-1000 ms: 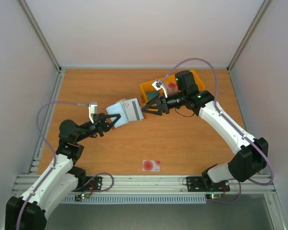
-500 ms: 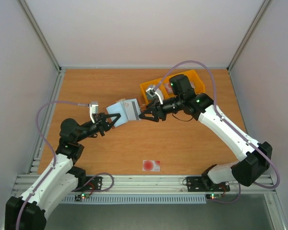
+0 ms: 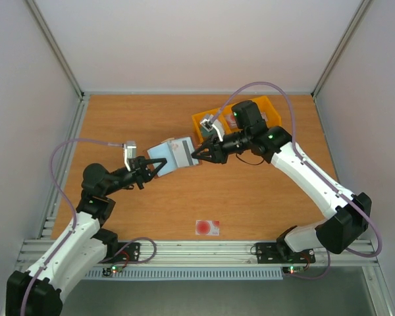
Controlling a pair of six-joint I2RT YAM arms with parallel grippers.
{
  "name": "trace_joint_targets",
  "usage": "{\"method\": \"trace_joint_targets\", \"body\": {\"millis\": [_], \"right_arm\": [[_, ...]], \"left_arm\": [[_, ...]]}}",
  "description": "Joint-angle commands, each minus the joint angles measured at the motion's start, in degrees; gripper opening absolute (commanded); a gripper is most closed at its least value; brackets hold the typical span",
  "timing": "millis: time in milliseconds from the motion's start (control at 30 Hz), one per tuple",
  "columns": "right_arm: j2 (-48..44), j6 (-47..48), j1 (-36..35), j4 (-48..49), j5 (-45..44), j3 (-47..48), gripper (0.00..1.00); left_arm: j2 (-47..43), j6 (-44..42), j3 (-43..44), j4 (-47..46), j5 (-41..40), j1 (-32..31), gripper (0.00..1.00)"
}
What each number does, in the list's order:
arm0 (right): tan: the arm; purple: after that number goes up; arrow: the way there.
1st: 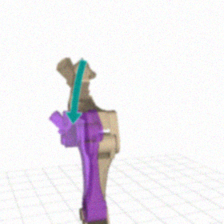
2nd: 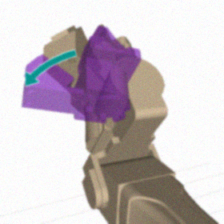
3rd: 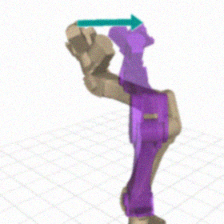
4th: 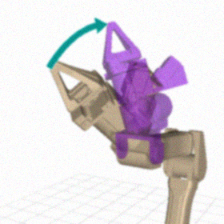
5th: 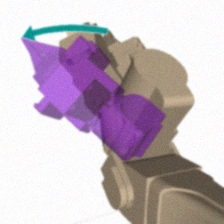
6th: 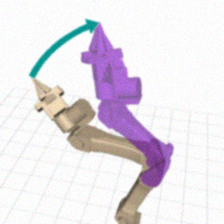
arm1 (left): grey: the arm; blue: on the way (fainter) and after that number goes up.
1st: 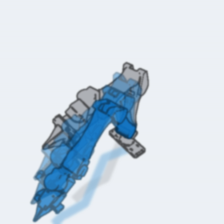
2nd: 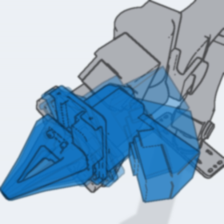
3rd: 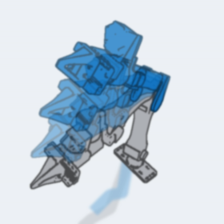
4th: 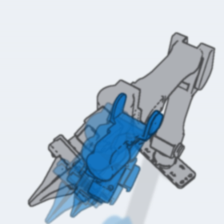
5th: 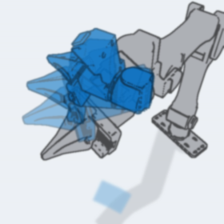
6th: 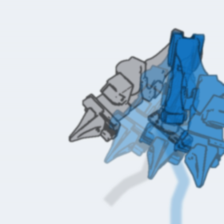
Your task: Take the credit cards out of the card holder
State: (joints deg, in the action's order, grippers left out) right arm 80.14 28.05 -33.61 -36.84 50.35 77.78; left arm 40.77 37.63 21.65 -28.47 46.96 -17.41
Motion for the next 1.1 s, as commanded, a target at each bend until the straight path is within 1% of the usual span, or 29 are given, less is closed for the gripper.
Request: {"method": "trace_joint_targets", "body": {"millis": [0,33,100,167,233,367,433,467,500,567,633,667,767,800,833,900,933,1000,1067], "right_arm": [[-0.62,6.57,0.13,-5.08,4.02,3.09,0.24],[-0.53,9.09,0.16,-7.46,6.71,3.93,0.27],[0.37,12.69,0.14,-13.15,9.02,7.1,0.28],[1.39,16.25,0.08,-18.95,8.75,10.83,0.26],[0.87,18.72,0.14,-22.22,7.46,11.59,0.24],[0.68,18.22,0.12,-23.25,4.0,11.94,0.2],[0.61,16.12,0.11,-21.53,1.05,11.19,0.18],[0.29,15.13,0.06,-20.28,-0.54,10.64,0.21],[-0.05,14.25,0.07,-19.0,-1.6,9.97,0.28],[-0.49,13.71,0.09,-17.92,-0.42,9.29,0.41],[-0.55,13.52,-0.13,-17.68,1.62,8.94,0.5],[-0.64,13.23,-0.66,-17.36,1.04,8.59,0.52],[-1.11,10.79,-2.42,-14.22,-0.35,6.35,0.49],[-1.19,10.14,-2.62,-13.48,0.45,5.73,0.51],[-1.48,9.73,-2.72,-12.9,1.13,4.87,0.55],[-2.44,9.11,-2.74,-10.78,1.12,3.34,0.57],[-2.85,8.52,-2.72,-9.67,0.09,2.68,0.54],[-2.86,7.86,-2.71,-9.3,-2.18,2.53,0.39],[-2.63,8.13,-2.78,-9.63,-3.25,2.73,0.28]], "left_arm": [[-0.61,-3.6,0.36,-4.61,2.92,-0.72,0.0],[-0.55,-4.0,0.21,-4.77,3.75,-0.77,0.0],[-0.54,-6.31,0.11,-4.66,4.68,-1.23,0.0],[-0.63,-7.44,0.15,-4.62,4.72,-1.53,0.0],[-0.61,-7.54,0.23,-4.6,4.65,-1.55,0.0],[-0.53,-7.77,0.48,-4.74,4.83,-1.57,0.0],[-0.48,-7.5,0.66,-4.92,4.51,-1.67,0.0],[-0.55,-7.42,0.79,-4.94,4.34,-1.66,0.0],[-0.55,-7.46,0.91,-4.85,4.24,-1.67,0.0],[-0.55,-7.27,1.18,-4.07,3.51,-1.67,0.0],[-0.64,-6.85,1.2,-2.88,1.92,-1.66,0.0],[-0.71,-6.84,1.18,-2.49,1.42,-1.67,0.0],[-0.8,-6.94,1.2,-2.52,1.11,-1.71,0.0],[-0.74,-6.99,1.27,-2.47,1.02,-1.67,0.0],[-0.65,-7.03,1.29,-2.32,0.93,-1.69,0.0],[-0.57,-6.96,1.29,-2.12,0.95,-1.67,0.0],[-0.59,-6.95,1.29,-2.05,1.02,-1.73,0.0],[-0.78,-6.63,1.28,-2.1,1.2,-1.72,0.0],[-0.9,-6.43,1.37,-2.33,1.33,-1.71,0.0]]}}
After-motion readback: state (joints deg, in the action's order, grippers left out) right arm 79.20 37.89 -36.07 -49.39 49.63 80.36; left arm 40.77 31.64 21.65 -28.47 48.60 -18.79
